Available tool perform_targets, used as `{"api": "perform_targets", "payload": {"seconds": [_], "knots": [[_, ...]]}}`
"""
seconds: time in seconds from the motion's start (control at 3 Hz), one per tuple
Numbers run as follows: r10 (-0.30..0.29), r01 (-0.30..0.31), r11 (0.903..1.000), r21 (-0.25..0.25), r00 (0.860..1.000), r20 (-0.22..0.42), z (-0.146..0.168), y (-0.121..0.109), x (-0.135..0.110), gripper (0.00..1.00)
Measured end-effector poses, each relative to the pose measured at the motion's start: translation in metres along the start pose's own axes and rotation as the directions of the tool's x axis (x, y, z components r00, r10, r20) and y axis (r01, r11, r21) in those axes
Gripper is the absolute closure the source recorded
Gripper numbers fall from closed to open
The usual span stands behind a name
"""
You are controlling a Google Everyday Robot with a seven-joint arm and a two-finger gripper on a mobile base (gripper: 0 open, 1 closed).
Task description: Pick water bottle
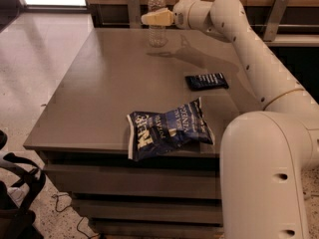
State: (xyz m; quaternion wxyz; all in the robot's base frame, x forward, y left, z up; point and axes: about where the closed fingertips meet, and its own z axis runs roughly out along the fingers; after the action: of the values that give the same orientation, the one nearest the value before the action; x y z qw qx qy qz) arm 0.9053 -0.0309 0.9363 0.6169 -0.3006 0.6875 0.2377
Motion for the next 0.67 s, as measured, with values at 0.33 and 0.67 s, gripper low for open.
{"api": "perform_targets", "payload": {"seconds": [0.33, 0.67], "knots": [[0.012, -0.012, 0.9999, -0.002, 1.0, 0.001, 0.0076, -0.0008, 0.0034, 0.0], [0.022, -0.022, 0.9997, -0.007, 1.0, 0.01, 0.0157, -0.0018, 0.0055, 0.0]]}}
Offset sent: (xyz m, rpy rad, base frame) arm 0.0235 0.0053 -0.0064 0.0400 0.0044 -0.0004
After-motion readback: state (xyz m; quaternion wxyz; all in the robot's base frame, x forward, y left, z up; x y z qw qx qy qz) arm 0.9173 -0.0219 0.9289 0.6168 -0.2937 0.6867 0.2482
